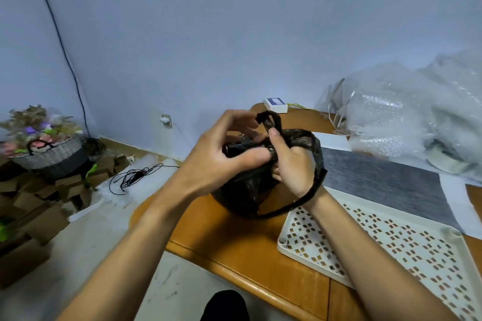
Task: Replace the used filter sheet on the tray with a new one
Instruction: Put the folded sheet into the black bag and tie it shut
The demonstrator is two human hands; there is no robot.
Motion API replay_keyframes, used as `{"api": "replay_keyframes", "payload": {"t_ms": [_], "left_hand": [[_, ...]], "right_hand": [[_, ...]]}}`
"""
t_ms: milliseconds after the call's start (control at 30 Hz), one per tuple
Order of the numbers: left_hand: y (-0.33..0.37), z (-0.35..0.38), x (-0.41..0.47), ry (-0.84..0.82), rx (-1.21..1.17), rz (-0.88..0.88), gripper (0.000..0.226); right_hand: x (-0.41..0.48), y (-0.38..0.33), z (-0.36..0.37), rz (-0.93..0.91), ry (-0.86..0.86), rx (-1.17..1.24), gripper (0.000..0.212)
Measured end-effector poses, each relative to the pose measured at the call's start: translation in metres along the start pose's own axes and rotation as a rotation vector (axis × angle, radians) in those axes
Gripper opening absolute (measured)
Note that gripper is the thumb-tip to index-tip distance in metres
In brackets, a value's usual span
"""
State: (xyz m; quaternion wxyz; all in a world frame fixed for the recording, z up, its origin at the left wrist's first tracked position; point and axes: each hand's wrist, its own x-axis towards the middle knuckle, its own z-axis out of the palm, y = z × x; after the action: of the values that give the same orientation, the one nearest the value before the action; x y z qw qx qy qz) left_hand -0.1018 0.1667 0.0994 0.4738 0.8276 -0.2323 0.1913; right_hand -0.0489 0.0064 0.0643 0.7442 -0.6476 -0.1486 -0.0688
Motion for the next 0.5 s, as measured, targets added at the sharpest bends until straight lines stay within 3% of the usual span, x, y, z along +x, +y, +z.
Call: {"api": "replay_keyframes", "payload": {"t_ms": [100, 200, 333, 500], "left_hand": [[-0.032, 0.026, -0.02, -0.25, 0.33, 0.047, 0.133], [-0.066, 0.052, -0.024, -0.255, 0.61, 0.128, 0.156], [-0.085, 0.059, -0.016, -0.088, 0.545, 0.147, 0.145], [-0.082, 0.055, 0.004, -0.063, 0.607, 0.235, 0.106]], "right_hand": [[0.005, -0.006, -0.012, 0.129, 0.033, 0.052, 0.04], [0.01, 0.0, -0.015, 0.131, 0.011, 0.087, 0.041], [0.007, 0.003, -0.023, 0.174, -0.013, 0.07, 0.04], [0.002, 0.001, -0.025, 0.271, 0.055, 0.108, 0.035]]}}
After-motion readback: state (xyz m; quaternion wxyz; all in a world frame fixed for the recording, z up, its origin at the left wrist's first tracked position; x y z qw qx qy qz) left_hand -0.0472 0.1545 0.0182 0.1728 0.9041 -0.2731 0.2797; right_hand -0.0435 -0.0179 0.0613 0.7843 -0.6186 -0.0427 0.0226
